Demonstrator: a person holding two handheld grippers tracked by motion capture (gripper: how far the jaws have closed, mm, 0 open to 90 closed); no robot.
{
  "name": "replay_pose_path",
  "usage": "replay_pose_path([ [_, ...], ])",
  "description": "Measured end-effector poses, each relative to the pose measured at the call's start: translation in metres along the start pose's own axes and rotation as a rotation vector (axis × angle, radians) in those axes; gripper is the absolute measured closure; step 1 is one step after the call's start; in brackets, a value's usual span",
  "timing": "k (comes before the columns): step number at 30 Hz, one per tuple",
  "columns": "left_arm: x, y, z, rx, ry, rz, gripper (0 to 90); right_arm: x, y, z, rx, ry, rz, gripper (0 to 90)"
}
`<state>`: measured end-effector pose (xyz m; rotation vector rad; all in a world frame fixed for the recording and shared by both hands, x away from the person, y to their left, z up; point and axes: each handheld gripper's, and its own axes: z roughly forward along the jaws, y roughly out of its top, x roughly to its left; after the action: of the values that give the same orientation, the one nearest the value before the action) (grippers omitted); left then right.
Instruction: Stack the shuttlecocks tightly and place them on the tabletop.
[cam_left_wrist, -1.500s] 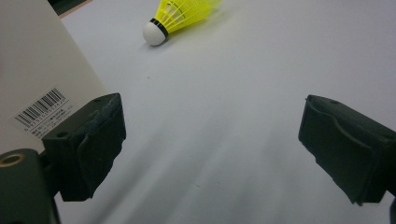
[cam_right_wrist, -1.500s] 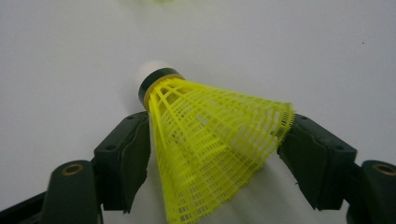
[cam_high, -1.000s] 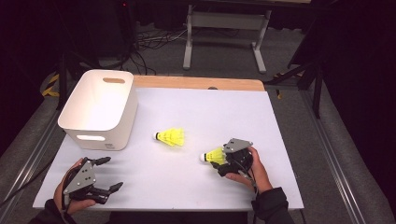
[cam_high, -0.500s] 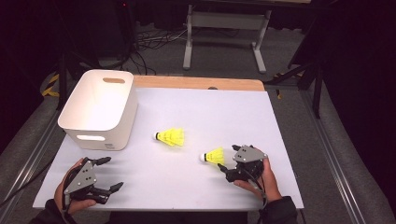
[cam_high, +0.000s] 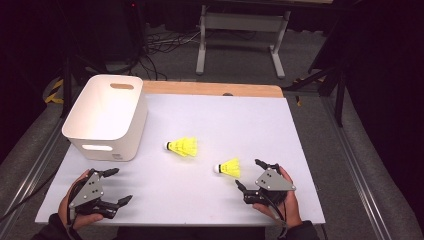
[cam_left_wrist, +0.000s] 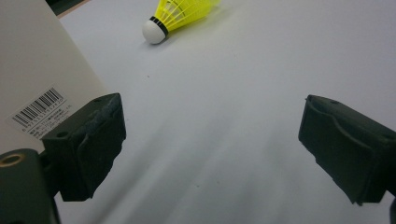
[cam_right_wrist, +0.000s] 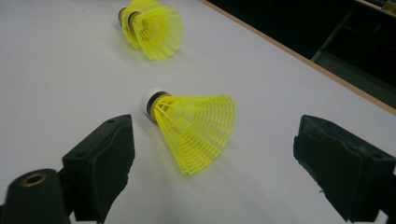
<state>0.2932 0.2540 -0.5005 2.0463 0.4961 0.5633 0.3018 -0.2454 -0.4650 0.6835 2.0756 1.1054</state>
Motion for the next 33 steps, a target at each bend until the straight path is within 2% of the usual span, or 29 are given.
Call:
replay_pose_path([
  [3,0.0,0.0,0.0,0.001,0.002,-0.003,8.4,0.002,-0.004,-0.004,-0.011,-0.018,0.002,11.6],
  [6,0.0,0.0,0.0,-0.001,0.003,-0.002,8.4,0.004,-0.01,-0.008,-0.033,-0.031,0.028,10.7],
  [10,0.001,0.0,-0.001,-0.003,0.007,-0.005,8.4,0.006,-0.015,-0.012,-0.029,-0.066,0.028,9.1],
  [14,0.0,0.0,-0.001,-0.004,0.007,-0.004,8.3,0.008,-0.02,-0.013,-0.023,-0.074,0.04,8.5],
  [21,0.0,0.001,-0.001,-0.014,0.009,-0.004,8.1,0.011,-0.024,-0.01,0.002,-0.029,0.043,8.8],
  [33,0.002,0.001,-0.001,-0.024,0.009,-0.003,7.5,0.006,-0.025,-0.001,0.034,0.036,0.068,11.8],
])
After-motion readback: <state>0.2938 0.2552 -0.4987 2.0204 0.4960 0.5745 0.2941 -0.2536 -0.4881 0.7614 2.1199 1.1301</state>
